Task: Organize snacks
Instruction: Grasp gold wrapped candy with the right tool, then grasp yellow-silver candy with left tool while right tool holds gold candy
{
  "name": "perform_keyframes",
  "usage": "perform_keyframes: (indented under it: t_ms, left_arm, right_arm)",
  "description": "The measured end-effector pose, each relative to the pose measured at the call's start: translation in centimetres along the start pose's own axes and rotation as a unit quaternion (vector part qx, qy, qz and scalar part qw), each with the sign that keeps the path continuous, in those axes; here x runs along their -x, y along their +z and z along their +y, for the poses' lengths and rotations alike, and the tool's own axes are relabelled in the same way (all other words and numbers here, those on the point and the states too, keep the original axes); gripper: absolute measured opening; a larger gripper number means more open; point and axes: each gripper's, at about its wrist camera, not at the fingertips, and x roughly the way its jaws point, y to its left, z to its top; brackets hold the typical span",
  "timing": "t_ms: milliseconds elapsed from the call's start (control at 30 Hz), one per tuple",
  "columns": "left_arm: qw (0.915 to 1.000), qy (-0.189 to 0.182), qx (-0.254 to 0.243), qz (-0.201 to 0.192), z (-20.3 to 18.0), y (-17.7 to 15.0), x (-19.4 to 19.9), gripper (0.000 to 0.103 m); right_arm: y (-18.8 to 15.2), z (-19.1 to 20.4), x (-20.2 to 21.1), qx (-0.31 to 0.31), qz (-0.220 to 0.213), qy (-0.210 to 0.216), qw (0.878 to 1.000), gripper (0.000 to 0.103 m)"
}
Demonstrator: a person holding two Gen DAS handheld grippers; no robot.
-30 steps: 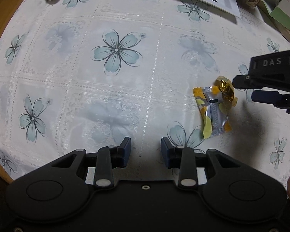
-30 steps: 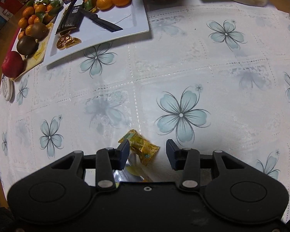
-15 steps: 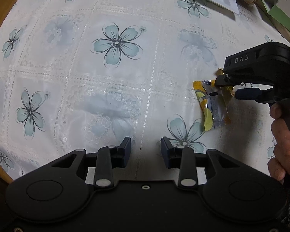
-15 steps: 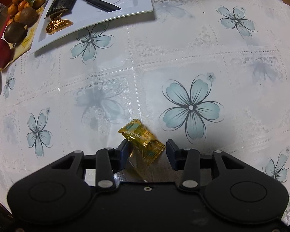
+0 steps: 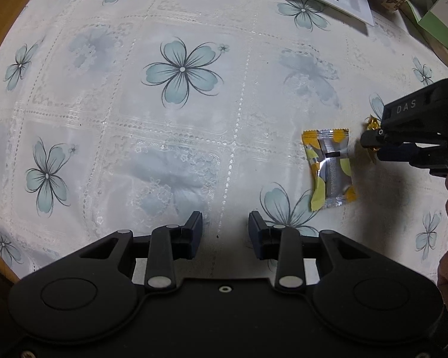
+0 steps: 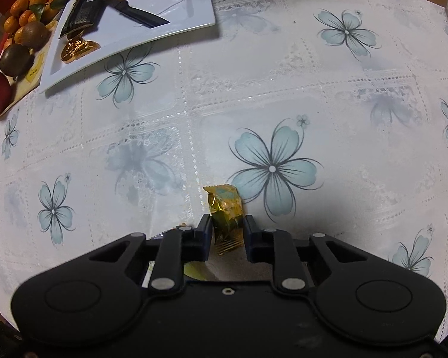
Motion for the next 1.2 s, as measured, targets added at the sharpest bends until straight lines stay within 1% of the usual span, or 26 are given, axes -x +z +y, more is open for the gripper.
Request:
perform_keyframes:
  t_ms: [133, 233, 267, 333, 500, 633, 700, 800, 933, 1100, 1200]
  left_arm:
    - [0.9998, -0.009, -0.008, -0.013, -1.0, 0.2, 0.2, 0.044]
    - [0.9995, -0.021, -0.009, -0.023, -1.9, 0.6, 0.3, 0.044]
    - [0.9993, -0.028, -0.009, -0.025, -2.1, 0.8, 0.2, 0.045]
    - [0.9988, -0.037, -0.01, -0.031, -2.7, 1.0, 0.1, 0.05]
    - [0.9967, -0.06, -0.021, -0.051, -4.5, 1.4, 0.1, 0.051]
    - [0.9944, -0.078, -0.03, -0.065, -6.0, 1.4, 0.3, 0.059]
    - [0.9942, -0.073, -0.039, -0.069, -6.8, 1.4, 0.2, 0.059]
    - [0.9949, -0.055, -0.047, -0.071, -7.8, 1.3, -0.5, 0.059]
    - [0.9961, -0.05, -0.043, -0.059, -8.3, 1.5, -1.5, 0.059]
    - [0.9972, -0.036, -0.038, -0.054, -8.4, 1.7, -2.2, 0.059]
    - [0.9978, -0.03, -0.034, -0.048, -8.4, 1.8, -2.7, 0.059]
  right_arm:
    - [-0.2, -1.9, 0.4, -0.016, 0.012, -0.015, 1.0, 0.022]
    - [-0.7, -3.2, 1.1, -0.02, 0.014, -0.026, 0.999, 0.022]
    - [-0.8, -3.6, 1.3, -0.021, 0.015, -0.028, 0.999, 0.022]
    - [-1.1, -4.4, 1.6, -0.023, 0.02, -0.032, 0.999, 0.022]
    - [-1.8, -6.7, 2.1, -0.041, 0.043, -0.014, 0.998, 0.022]
    - [-2.3, -8.3, 2.7, -0.062, 0.062, 0.003, 0.996, 0.022]
    - [-2.6, -9.1, 2.9, -0.071, 0.068, 0.0, 0.995, 0.022]
    - [-2.8, -9.9, 3.2, -0.082, 0.071, -0.003, 0.994, 0.022]
    - [-3.0, -10.4, 4.0, -0.092, 0.069, 0.0, 0.993, 0.022]
    - [-3.1, -10.5, 4.7, -0.087, 0.059, -0.006, 0.994, 0.022]
    - [-3.1, -10.7, 4.9, -0.091, 0.064, 0.001, 0.994, 0.022]
